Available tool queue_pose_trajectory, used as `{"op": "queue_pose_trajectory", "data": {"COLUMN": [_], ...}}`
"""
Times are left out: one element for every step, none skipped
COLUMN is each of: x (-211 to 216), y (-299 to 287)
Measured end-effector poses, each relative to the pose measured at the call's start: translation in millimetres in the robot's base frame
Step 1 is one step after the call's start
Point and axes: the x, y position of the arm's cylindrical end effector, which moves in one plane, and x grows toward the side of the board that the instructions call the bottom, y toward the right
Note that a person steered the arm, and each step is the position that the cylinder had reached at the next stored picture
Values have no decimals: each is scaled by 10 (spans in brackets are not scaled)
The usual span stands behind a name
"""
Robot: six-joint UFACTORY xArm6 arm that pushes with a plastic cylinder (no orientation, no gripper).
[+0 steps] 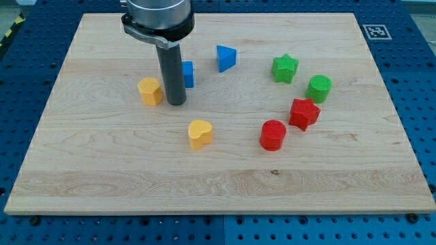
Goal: Push the red star slightly towards the bottom right
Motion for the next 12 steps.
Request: {"op": "queue_pose_trajectory", "data": {"x": [-7,-18,-18,-17,126,202,202,229,277,302,304,304], "y": [404,883,1378,1527,1561,1665,1668,1883,2046,2051,2150,2380]}}
